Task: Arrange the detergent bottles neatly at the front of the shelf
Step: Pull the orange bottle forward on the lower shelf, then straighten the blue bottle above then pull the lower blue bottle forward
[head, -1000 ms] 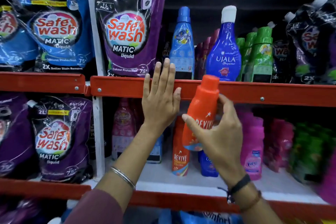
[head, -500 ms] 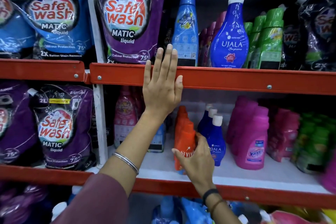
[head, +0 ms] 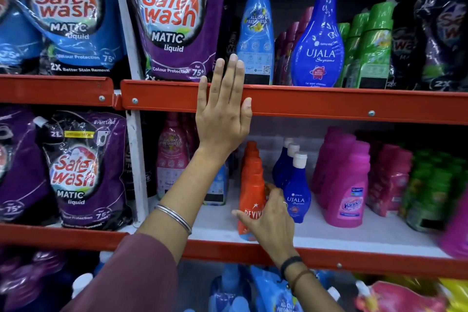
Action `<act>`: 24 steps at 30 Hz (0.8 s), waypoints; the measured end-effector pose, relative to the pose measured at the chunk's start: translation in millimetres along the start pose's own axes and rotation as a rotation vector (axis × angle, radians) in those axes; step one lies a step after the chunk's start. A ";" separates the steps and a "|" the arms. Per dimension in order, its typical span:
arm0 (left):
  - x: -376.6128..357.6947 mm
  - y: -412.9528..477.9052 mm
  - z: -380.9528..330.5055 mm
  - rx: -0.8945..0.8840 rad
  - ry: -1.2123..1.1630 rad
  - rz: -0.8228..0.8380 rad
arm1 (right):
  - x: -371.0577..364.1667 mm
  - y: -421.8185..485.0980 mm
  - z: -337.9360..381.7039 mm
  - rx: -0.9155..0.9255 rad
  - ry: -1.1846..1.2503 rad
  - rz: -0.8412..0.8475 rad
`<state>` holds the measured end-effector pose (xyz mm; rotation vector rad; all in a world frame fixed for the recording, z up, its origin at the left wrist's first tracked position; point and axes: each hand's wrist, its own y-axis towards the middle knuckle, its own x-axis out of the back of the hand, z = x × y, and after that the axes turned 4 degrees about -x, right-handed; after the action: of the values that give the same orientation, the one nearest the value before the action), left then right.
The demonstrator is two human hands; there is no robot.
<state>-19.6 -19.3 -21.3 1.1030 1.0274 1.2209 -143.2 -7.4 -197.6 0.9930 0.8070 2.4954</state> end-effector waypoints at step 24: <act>0.0 15.5 -24.3 0.021 0.057 0.082 | 212.6 178.1 143.6 0.152 -0.075 -0.484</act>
<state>-46.2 -17.2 -10.3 1.1417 1.0485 1.3163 -207.6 12.5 107.4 0.8129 1.0780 1.9987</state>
